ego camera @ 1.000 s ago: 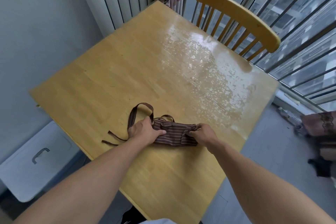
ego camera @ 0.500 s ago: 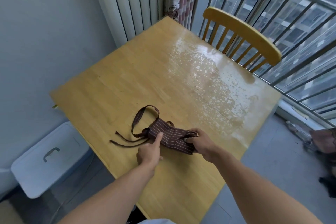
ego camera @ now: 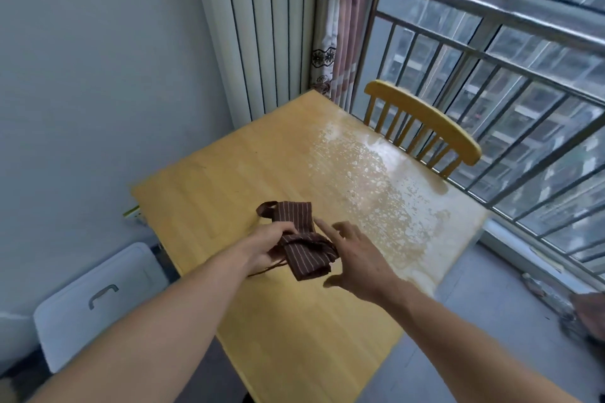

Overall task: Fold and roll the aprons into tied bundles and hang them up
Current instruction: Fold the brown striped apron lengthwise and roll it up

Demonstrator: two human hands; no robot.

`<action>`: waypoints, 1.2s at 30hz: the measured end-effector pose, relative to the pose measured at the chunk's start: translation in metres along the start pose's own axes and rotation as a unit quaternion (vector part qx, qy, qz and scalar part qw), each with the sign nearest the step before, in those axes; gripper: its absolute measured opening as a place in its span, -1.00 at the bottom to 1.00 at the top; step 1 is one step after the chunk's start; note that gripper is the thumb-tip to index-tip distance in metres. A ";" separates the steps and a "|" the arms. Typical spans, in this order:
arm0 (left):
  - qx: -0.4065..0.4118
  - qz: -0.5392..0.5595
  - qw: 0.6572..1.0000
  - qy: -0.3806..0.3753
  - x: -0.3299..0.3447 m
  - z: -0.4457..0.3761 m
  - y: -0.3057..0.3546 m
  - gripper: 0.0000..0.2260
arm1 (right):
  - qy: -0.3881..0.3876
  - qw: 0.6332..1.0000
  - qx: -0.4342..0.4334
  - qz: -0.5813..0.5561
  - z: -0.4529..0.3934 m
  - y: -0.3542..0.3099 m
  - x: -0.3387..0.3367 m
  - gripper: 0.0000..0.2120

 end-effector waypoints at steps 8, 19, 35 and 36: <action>0.023 -0.004 0.991 -0.132 0.014 0.047 0.021 -0.80 | 0.134 0.979 -0.092 -0.123 -0.006 -0.025 -0.043 -0.68; 0.161 0.092 0.969 -0.165 0.032 0.058 0.021 -0.67 | 0.162 0.911 0.111 -0.363 -0.011 -0.029 -0.084 -0.80; 0.193 0.051 0.962 -0.185 0.030 0.070 0.035 -0.40 | 0.040 0.908 0.110 -0.402 -0.019 -0.022 -0.105 -0.44; 0.188 0.049 0.961 -0.199 0.029 0.071 0.036 -0.42 | 0.065 0.925 0.101 -0.361 -0.021 -0.021 -0.106 -0.39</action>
Point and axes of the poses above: each hand's wrist, its own z-axis away from the middle knuckle, its own x-axis out of the palm, y = z × x, the point moved 2 cm from there along -z, towards the middle knuckle, and after that the axes turned 7 degrees about -x, right-handed, at the moved point
